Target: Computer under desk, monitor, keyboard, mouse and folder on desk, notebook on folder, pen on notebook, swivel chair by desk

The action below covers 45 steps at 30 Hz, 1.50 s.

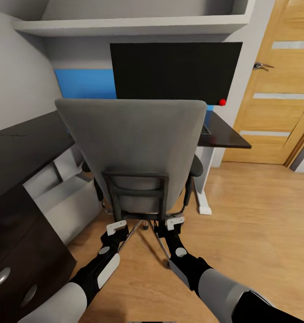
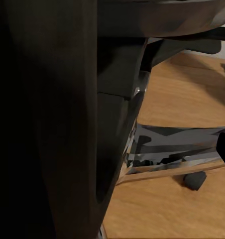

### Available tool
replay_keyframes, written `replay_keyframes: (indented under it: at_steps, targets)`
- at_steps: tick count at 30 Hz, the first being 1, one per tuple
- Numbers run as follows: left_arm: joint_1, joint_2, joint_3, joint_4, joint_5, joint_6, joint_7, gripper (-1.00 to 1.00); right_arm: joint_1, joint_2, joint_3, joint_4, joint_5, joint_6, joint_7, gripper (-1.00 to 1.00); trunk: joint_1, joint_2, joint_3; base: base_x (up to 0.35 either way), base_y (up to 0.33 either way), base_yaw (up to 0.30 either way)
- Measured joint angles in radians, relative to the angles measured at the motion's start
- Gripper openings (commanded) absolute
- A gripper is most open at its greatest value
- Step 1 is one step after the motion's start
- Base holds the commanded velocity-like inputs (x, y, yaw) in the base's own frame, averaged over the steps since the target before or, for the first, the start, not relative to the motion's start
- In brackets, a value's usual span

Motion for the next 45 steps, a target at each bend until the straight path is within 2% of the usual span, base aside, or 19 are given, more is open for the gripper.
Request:
replay_keyframes:
  at_steps: [14,19,21,45]
  targets:
    - [0.0,0.0,0.0,0.001,-0.001,0.0,-0.001,1.0,0.001,0.0,-0.001,0.0,0.001,-0.001,0.001,1.0,0.0,0.0,0.0,0.318,-0.09,0.0]
    - [0.0,0.0,-0.002,0.001,0.002,0.002,-0.002,1.0,0.0,0.0,-0.006,0.015,-0.007,-0.002,0.0,1.0,0.001,0.0,0.0,0.101,-0.017,0.0]
    - [0.0,0.0,0.0,0.001,0.001,0.003,-0.002,1.0,0.0,0.0,-0.013,0.017,-0.016,-0.005,-0.003,1.0,0.001,0.0,0.0,-0.159,-0.004,0.0]
    - [0.0,0.0,0.0,0.001,0.0,0.003,-0.002,1.0,0.001,0.0,-0.013,0.017,-0.016,-0.005,-0.003,1.0,0.001,0.0,0.0,-0.321,-0.013,0.0]
